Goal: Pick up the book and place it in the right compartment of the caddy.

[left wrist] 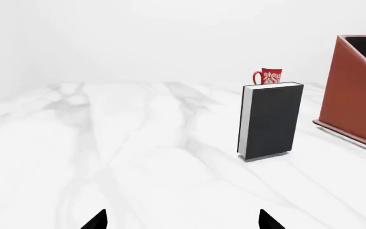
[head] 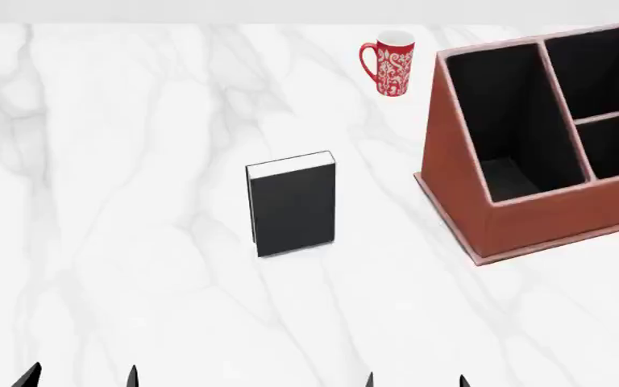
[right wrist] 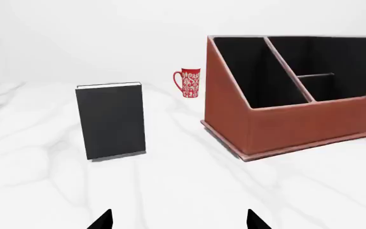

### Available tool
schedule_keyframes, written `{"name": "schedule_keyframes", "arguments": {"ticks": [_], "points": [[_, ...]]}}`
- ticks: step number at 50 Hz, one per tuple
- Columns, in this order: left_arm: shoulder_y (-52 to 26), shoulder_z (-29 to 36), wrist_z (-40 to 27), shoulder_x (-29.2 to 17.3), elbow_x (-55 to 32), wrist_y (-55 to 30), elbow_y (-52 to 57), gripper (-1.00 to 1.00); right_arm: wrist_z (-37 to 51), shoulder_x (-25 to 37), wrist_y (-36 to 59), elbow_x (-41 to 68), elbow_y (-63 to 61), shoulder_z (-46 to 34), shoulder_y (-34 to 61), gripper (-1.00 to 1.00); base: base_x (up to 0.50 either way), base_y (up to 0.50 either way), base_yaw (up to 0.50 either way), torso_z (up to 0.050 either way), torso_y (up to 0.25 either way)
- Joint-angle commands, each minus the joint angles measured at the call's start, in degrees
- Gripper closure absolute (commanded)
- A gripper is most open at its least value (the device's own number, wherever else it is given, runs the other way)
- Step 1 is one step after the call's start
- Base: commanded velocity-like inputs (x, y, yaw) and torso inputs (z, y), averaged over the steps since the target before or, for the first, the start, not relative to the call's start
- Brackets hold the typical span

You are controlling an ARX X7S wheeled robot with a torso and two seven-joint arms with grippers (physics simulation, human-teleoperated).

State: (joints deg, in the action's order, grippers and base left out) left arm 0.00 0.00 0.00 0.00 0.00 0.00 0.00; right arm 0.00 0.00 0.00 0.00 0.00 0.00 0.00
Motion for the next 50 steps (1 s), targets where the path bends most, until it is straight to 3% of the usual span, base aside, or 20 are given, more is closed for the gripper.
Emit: {"name": "schedule_keyframes", "arguments": {"ticks": [1,14,39,50], "points": [[-0.12,1.16,-1.36,-0.89,-0.44,0.22,-0.59,-1.00,0.64,0.84,2.04,2.05,-1.43,-0.88,-0.05,-1.00,0.00,0.00,0.00,0.000,0.000],[-0.18,3.25,-3.82,-2.96,-2.74,-0.29,-0.56,-1.00,2.28,3.08,3.61,4.57,-2.83,-3.19,-0.13,-1.00,0.00,0.00,0.00,0.000,0.000],[-0.59,5.55,-5.81,-4.77,-4.80,0.24,-1.53,-1.00,3.81,5.10,4.92,7.42,-3.78,-5.10,0.06,-1.00,0.00,-0.50,0.00,0.000,0.000],[0.06,5.61,-7.05,-5.82,-5.74,-0.26,0.04,-1.00,5.83,5.64,5.60,6.87,-2.71,-6.03,1.21,-1.00,0.00,0.00,0.00,0.000,0.000]]}}
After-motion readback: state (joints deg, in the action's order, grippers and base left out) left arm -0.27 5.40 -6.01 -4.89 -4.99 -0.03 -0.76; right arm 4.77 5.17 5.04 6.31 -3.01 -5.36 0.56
